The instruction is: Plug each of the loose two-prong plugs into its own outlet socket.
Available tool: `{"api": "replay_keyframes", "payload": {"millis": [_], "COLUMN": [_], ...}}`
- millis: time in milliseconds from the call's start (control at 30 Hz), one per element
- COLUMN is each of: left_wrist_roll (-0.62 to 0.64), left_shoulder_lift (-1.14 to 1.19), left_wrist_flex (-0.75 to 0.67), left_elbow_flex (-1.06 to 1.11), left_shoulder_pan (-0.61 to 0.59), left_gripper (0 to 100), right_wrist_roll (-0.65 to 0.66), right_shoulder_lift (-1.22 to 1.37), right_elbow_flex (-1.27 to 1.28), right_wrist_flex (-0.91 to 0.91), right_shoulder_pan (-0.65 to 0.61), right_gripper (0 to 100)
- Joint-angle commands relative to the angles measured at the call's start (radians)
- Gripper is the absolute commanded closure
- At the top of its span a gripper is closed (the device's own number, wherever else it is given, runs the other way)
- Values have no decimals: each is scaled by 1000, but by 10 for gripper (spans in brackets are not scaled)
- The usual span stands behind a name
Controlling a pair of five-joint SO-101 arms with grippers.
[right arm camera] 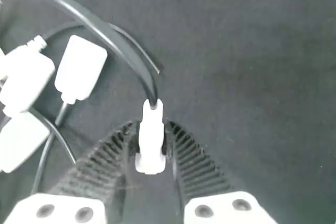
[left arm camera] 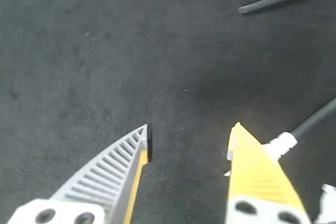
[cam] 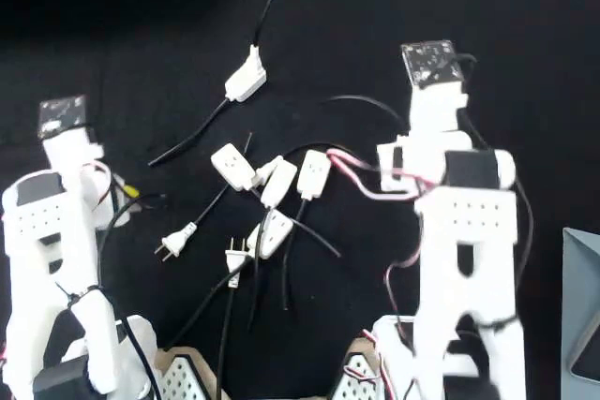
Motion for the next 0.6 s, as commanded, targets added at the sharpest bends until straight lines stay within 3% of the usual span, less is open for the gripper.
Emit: {"api": "replay_keyframes", "payload": {"millis": [0, 300, 567], "left_wrist_roll": [6, 34, 23], "left_shoulder_lift": [-14, 0, 150], "left_wrist_flex": [74, 121, 123], "left_elbow_flex": [-156, -222, -300], "left_shoulder_pan": [145, 427, 584], "left_gripper": [751, 734, 707], "right_wrist_roll": [-66, -209, -281], "right_shoulder_lift": [-130, -334, -351], "right_elbow_flex": [87, 447, 535], "right_wrist_flex": [-95, -397, -474], "right_shoulder_pan": [8, 17, 198], "right_gripper": [987, 987, 987]}}
